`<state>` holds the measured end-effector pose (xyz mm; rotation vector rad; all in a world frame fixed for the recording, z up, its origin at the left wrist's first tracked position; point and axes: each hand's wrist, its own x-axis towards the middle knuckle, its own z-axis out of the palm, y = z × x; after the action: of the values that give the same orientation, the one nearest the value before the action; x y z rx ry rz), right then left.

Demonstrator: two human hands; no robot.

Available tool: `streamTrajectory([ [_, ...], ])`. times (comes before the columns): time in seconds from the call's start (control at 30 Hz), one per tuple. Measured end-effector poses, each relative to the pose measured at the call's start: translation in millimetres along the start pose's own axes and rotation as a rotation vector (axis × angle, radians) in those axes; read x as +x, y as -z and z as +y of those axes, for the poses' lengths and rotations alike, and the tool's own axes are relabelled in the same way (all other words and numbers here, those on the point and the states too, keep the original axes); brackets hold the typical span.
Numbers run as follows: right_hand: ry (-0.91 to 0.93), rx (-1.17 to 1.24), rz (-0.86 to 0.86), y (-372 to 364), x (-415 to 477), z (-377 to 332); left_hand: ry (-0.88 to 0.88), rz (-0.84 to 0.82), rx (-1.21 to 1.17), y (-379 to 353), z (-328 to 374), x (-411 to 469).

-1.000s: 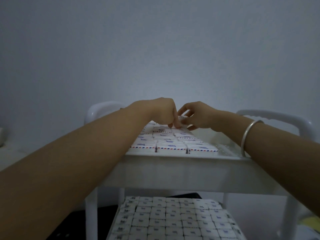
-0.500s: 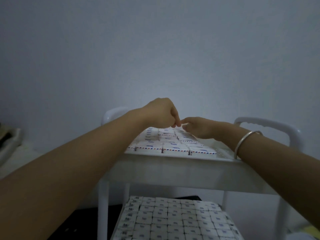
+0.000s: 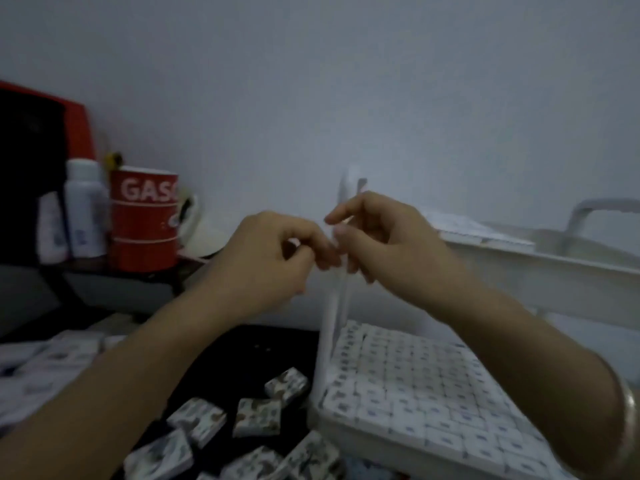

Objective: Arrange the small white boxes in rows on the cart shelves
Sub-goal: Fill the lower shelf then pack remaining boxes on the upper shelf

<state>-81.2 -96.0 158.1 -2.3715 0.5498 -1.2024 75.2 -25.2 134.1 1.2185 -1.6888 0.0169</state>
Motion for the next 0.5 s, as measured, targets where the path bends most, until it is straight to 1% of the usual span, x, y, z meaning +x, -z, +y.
streamTrajectory([
  [0.07, -0.016, 0.017, -0.133, -47.2, -9.2, 4.0, 0.145, -0.017, 0.034, 7.1, -32.3, -46.4],
  [0.13, -0.036, -0.005, -0.276, -95.6, -16.4, 12.3, 0.327, -0.03, 0.065, 14.9, -68.6, -96.2],
  [0.2, -0.056, -0.043, -0.431, -141.9, -20.3, 22.0, 0.472, -0.002, 0.134, 27.7, -103.0, -145.3],
  [0.27, -0.042, -0.08, -0.558, -186.1, -21.6, 31.4, 0.566, 0.047, 0.185, 47.5, -128.9, -187.8],
  [0.3, -0.01, -0.106, -0.594, -207.3, -21.0, 35.5, 0.58, 0.08, 0.23, 59.3, -138.7, -205.6],
  [0.37, 0.058, -0.152, -0.624, -247.6, -16.9, 43.4, 0.541, 0.168, 0.394, 83.1, -155.4, -233.7],
  [0.43, 0.067, -0.146, -0.644, -285.7, -10.4, 48.6, 0.513, 0.245, 0.582, 105.6, -167.7, -253.7],
  [0.5, 0.078, -0.146, -0.643, -320.9, -0.5, 51.7, 0.547, 0.325, 0.713, 125.1, -178.5, -270.9],
])
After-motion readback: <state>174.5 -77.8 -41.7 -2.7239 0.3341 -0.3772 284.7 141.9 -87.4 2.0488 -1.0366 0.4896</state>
